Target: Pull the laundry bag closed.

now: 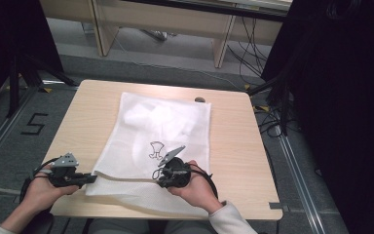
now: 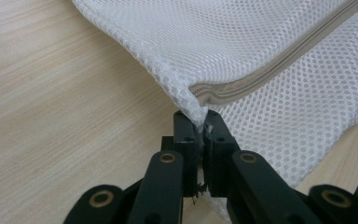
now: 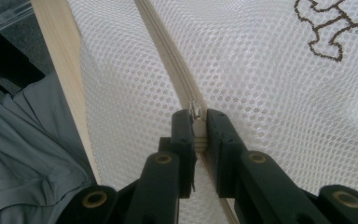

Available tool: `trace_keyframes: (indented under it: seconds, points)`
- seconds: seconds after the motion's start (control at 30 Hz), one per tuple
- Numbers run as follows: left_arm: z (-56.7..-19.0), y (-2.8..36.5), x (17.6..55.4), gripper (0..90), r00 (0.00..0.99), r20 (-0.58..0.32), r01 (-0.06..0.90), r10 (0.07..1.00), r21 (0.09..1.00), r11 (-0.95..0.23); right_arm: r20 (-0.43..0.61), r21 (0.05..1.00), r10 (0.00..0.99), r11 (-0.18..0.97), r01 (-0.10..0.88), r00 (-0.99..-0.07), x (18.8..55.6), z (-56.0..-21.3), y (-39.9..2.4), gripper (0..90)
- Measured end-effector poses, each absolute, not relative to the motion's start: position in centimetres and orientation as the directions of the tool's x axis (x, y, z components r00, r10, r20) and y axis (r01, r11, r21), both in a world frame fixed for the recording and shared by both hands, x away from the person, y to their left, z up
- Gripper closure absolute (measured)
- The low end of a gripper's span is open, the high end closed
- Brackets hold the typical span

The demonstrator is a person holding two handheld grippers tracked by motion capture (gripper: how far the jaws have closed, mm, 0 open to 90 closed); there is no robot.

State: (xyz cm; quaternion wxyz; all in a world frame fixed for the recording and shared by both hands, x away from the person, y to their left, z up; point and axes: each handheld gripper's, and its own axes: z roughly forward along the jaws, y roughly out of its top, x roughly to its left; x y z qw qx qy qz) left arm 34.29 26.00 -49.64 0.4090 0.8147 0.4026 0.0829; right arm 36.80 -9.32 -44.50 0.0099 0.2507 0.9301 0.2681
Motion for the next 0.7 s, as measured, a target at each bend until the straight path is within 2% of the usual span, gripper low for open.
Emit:
trace_keyframes:
  seconds: [0.33, 0.37, 0.7]
  points:
    - [-49.6, 26.1, 34.3, 85.0, 0.663, -0.191, 0.588, 0.724, 0.731, -0.346, 0.112, 0.507, 0.476, 0.728, 0.462, -0.872, 36.7, -44.4, -10.0, 82.3]
    - [-49.5, 26.4, 34.4, 85.0, 0.686, -0.166, 0.579, 0.709, 0.715, -0.393, 0.11, 0.503, 0.478, 0.729, 0.464, -0.871, 36.7, -44.4, -10.1, 82.3]
    - [-49.5, 26.4, 34.4, 85.1, 0.686, -0.165, 0.578, 0.709, 0.716, -0.392, 0.109, 0.509, 0.486, 0.722, 0.469, -0.867, 36.6, -44.5, -10.6, 82.4]
